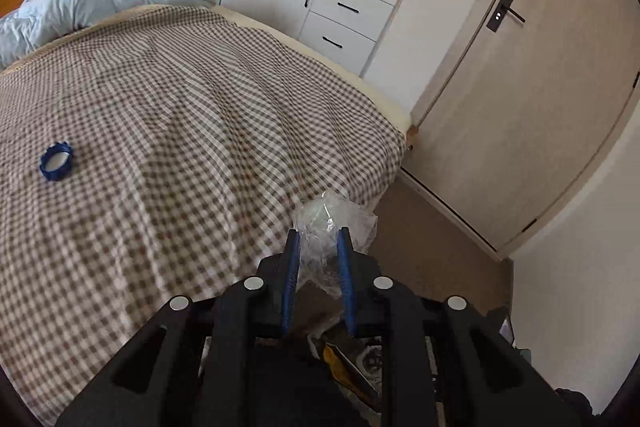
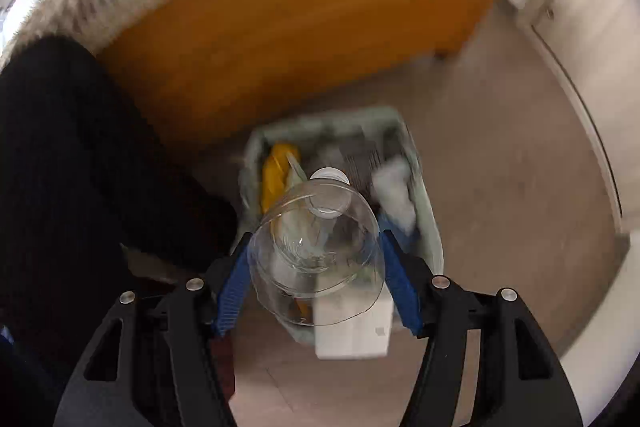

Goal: Collect trash
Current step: 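Carry the plastic scrap and clear bottle with both grippers to the bin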

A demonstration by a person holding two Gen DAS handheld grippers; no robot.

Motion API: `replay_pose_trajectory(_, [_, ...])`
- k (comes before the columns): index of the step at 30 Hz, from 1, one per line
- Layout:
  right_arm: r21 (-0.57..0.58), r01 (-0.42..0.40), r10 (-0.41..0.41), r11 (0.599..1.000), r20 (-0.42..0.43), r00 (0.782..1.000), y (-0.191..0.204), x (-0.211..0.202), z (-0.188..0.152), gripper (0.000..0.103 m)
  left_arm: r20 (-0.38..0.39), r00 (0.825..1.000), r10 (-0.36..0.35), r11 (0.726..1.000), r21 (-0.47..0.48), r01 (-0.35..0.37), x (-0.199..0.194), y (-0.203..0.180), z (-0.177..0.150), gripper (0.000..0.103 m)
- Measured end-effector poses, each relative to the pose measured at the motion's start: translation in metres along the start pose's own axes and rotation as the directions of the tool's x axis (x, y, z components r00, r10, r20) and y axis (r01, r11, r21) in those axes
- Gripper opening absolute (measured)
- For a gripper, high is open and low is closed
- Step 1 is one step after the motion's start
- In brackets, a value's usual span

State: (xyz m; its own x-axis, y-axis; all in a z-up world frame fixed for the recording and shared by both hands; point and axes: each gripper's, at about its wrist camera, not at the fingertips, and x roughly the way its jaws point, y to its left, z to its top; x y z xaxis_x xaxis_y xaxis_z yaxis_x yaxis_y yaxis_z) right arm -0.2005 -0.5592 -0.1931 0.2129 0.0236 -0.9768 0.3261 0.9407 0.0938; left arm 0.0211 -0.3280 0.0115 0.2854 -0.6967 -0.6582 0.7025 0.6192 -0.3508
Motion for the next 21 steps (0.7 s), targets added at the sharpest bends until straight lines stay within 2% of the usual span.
replay_pose_trajectory(5, [0.029,0.018,-0.015,0.999,-0.081,0.997,-0.004,0.046,0.003,0.063,-0.062,0.997,-0.036,0.999,-0.006,0.036,0.025,-0.017,-0.016,0.017])
replay_pose_trajectory(8, [0.045,-0.001,0.007,0.999,-0.111,0.994,-0.004,0.070,0.010,0.066,-0.086,0.995,-0.050,0.999,-0.006,0.049,0.034,-0.023,-0.025,0.017])
replay_pose_trajectory(10, [0.023,0.024,-0.022,0.999,-0.105,0.994,-0.002,0.075,0.010,0.079,-0.116,0.991,-0.059,0.998,-0.002,0.059,0.044,-0.030,-0.034,0.017])
replay_pose_trajectory(15, [0.068,0.041,-0.039,0.997,-0.034,0.999,-0.021,0.056,0.008,0.081,-0.201,0.977,-0.075,0.997,0.018,0.081,0.077,-0.050,-0.051,0.017])
replay_pose_trajectory(18, [0.142,0.052,-0.055,0.989,0.019,0.998,-0.044,0.030,0.008,0.081,-0.282,0.958,-0.051,0.998,0.024,0.060,0.112,-0.061,-0.059,0.017])
replay_pose_trajectory(21, [0.202,0.111,-0.127,0.973,0.069,0.990,-0.063,0.006,0.005,0.081,-0.403,0.915,-0.008,0.996,0.074,0.041,0.161,-0.080,-0.077,0.017])
